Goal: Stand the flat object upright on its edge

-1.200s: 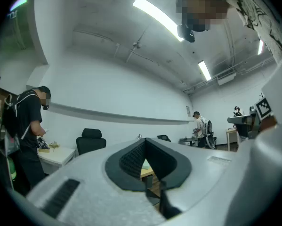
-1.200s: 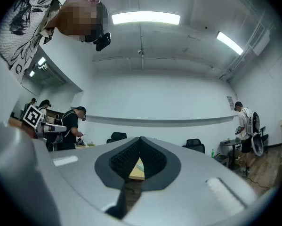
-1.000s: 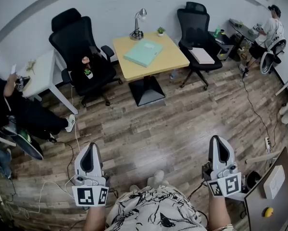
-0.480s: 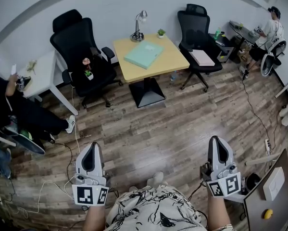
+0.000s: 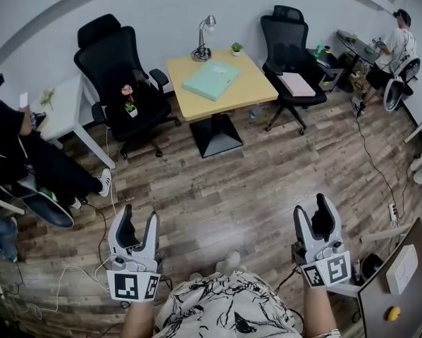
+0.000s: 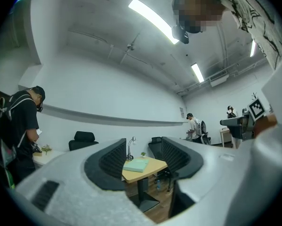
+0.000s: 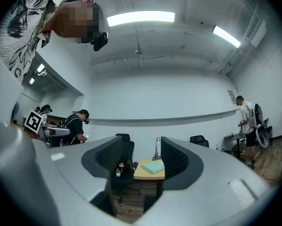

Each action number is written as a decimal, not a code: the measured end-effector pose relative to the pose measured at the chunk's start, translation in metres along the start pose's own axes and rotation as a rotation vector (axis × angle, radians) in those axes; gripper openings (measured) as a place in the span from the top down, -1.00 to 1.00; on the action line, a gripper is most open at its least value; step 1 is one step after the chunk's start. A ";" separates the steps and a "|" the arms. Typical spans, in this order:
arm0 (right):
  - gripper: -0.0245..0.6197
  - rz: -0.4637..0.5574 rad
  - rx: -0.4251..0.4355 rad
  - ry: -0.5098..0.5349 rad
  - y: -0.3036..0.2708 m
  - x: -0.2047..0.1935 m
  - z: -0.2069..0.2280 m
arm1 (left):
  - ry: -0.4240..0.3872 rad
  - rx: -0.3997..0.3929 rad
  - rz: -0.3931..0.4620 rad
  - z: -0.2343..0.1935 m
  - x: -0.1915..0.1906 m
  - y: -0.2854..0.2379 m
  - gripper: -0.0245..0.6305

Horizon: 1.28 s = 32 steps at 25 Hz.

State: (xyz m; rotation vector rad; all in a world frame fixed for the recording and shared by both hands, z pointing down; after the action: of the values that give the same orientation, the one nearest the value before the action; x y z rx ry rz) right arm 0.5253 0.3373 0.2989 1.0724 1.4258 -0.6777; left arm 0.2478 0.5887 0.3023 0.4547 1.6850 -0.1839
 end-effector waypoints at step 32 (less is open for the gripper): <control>-0.67 0.042 0.155 -0.139 -0.067 -0.045 0.054 | 0.078 0.172 -0.060 0.020 -0.039 -0.069 -0.91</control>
State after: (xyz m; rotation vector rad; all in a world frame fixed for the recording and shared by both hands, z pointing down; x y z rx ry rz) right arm 0.4849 0.2522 0.3215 1.1492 1.2441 -0.8263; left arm 0.2429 0.5114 0.3281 0.5452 1.7684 -0.3612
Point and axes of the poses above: the fingertips, and each gripper's own axes: y backward along the fingers, z to its right, x out of its top, the point moved 3 cm from there along y, backward along the fingers, and after that the axes turned 12 degrees about y, right-handed, at the moved point
